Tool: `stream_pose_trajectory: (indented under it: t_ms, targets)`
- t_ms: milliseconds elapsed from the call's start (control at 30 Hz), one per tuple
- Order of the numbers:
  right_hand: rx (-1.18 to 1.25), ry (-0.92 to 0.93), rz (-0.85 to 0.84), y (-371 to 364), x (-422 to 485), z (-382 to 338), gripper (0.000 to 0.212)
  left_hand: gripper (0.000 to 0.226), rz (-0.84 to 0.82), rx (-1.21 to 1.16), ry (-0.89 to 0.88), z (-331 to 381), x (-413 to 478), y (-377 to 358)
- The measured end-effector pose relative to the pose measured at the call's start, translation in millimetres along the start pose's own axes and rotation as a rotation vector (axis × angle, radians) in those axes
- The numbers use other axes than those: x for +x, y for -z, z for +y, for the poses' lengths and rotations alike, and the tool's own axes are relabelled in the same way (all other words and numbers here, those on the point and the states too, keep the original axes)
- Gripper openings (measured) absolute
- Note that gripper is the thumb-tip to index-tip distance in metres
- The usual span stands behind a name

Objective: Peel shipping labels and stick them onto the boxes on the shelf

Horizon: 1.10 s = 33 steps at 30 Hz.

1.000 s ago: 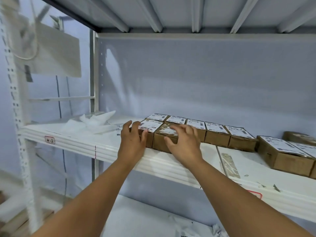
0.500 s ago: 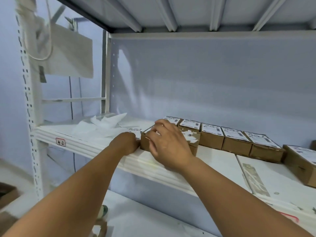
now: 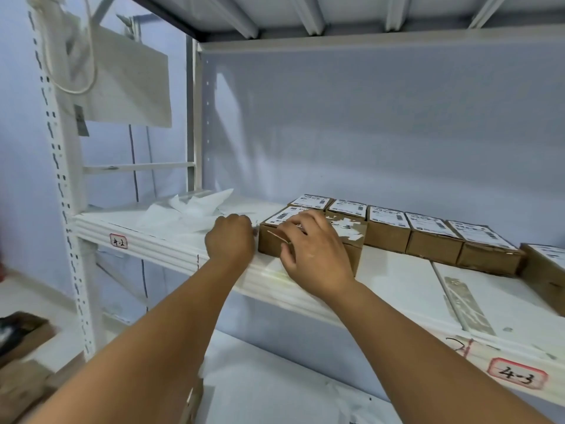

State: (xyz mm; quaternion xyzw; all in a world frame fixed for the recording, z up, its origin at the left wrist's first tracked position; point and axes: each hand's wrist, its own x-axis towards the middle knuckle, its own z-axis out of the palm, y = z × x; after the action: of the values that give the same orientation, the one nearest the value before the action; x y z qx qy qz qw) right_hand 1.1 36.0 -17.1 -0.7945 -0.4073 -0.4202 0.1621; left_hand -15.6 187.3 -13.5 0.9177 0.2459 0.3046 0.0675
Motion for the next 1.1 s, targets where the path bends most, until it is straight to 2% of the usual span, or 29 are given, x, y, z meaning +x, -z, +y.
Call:
stream_pose_trajectory:
  t_ms: [67,200,300,367,433,467,533,600,700,767,833,967,1100]
  targets:
    - [-0.007,0.011,0.037,0,-2,0,0.026,0.023,0.150,-0.170,0.087,-7,-5,2]
    - [0.022,0.013,0.114,2,-2,0,0.031,0.030,0.381,-0.625,0.330,-4,-19,20]
    - [0.112,-0.088,0.169,8,3,-2,0.033,0.026,0.476,-0.876,0.263,10,-29,39]
    - [0.465,-0.373,0.105,26,11,-8,0.038,0.024,0.489,-0.920,0.114,21,-38,48]
    - [1.060,-0.673,0.044,43,26,-13,0.051,0.024,0.536,-0.765,-0.060,29,-44,50]
    - [1.262,-0.751,0.060,49,31,-12,0.053,0.026,0.556,-0.666,-0.153,35,-46,48]
    - [1.438,-0.768,0.106,59,39,-9,0.035,0.034,0.562,-0.576,-0.334,44,-49,42]
    - [1.388,-0.774,0.163,67,41,-5,0.011,0.029,0.482,-0.705,-0.402,52,-53,38]
    - [1.286,-0.854,0.220,67,35,8,0.020,0.020,0.306,-1.128,-0.183,64,-54,43]
    - [1.220,-0.863,0.187,68,30,16,0.023,0.021,0.170,-1.392,0.005,70,-48,50]
    - [1.158,-0.838,0.105,71,23,23,0.022,0.017,0.059,-1.555,0.077,75,-42,59]
    - [1.145,-0.776,-0.050,77,13,31,0.018,0.020,-0.004,-1.601,0.071,82,-33,77]
    - [1.086,-0.745,-0.027,79,8,35,0.021,0.023,-0.073,-1.602,0.098,84,-30,86]
